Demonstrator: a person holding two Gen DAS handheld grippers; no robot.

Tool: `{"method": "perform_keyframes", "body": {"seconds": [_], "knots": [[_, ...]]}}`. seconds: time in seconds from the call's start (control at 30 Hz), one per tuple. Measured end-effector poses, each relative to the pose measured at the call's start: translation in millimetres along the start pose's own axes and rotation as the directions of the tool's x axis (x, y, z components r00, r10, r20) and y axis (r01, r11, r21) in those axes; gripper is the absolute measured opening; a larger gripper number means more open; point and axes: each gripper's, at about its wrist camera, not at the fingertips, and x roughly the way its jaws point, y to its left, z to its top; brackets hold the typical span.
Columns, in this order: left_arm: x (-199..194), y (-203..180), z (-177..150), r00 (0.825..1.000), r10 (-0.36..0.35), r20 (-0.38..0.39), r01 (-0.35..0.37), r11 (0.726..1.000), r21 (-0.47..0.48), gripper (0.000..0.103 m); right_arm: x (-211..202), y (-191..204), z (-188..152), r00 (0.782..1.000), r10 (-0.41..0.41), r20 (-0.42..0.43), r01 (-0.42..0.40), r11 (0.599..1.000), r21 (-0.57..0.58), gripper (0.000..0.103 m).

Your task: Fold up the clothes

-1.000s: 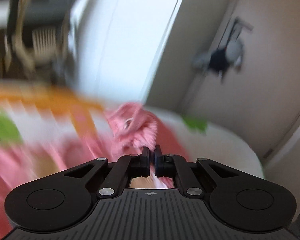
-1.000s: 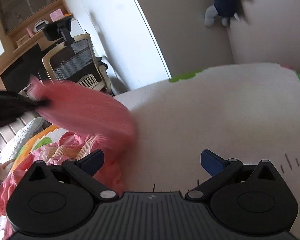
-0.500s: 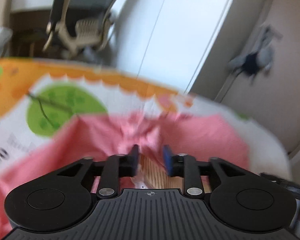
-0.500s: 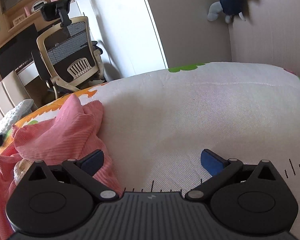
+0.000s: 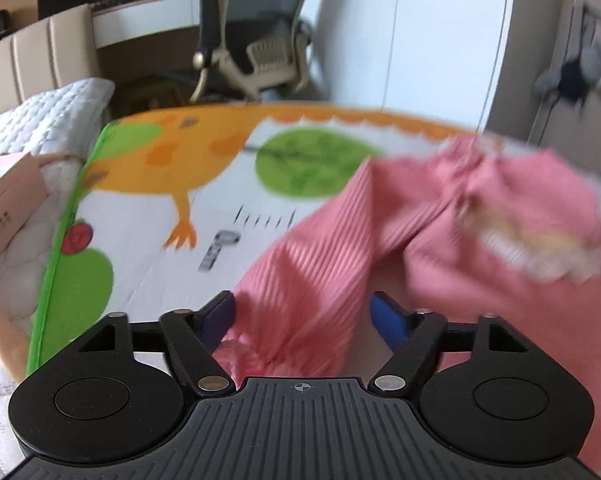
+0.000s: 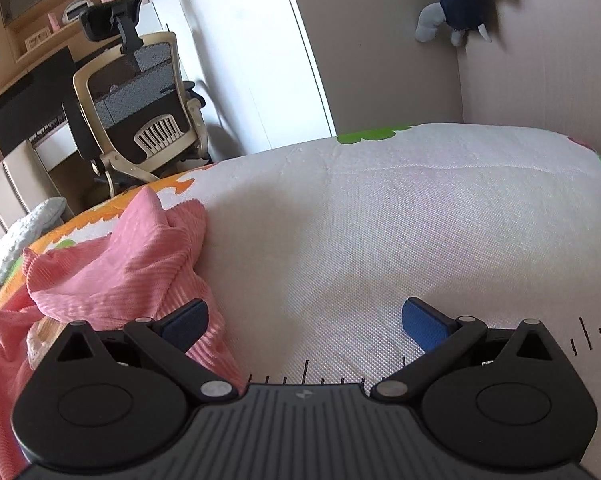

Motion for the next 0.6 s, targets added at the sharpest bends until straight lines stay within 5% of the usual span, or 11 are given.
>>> {"method": "perform_keyframes", "body": {"seconds": [0.03, 0.13, 0.27, 0.37, 0.43, 0.53, 0.6], "knots": [[-0.6, 0.5, 2.0, 1.000, 0.019, -0.009, -0.019, 1.000, 0.021, 0.009, -0.5, -1.1, -0.1, 1.000, 0.005, 0.002, -0.005, 1.000, 0.005, 0.103], [-22.2, 2.6, 23.6, 1.000, -0.002, 0.018, 0.001, 0.999, 0.045, 0.008, -1.8, -4.2, -0.3, 1.000, 0.018, 0.010, -0.018, 1.000, 0.021, 0.103], [-72.2, -11.1, 81.8, 0.970, -0.209, 0.124, 0.214, 0.977, -0.026, 0.008, -3.5, -7.5, -0.5, 0.999, 0.033, 0.019, -0.034, 0.999, 0.038, 0.103], [-89.1, -47.9, 124.3, 0.906, -0.378, 0.188, 0.391, 0.920, -0.034, 0.008, -5.4, -12.2, -0.8, 0.998, 0.054, 0.029, -0.056, 0.996, 0.064, 0.103], [-77.8, -81.6, 145.2, 0.850, -0.494, 0.183, 0.512, 0.856, -0.069, 0.010, -6.7, -15.5, -0.9, 0.997, 0.070, 0.036, -0.073, 0.994, 0.082, 0.103], [-39.7, -128.8, 157.3, 0.759, -0.644, 0.097, 0.649, 0.736, -0.194, 0.029, -7.7, -17.9, -1.5, 0.996, 0.083, 0.043, -0.087, 0.992, 0.096, 0.103], [-21.6, -146.1, 154.3, 0.684, -0.727, 0.061, 0.711, 0.646, -0.278, 0.059, -8.3, -20.1, -1.8, 0.994, 0.093, 0.048, -0.098, 0.989, 0.108, 0.103]]}}
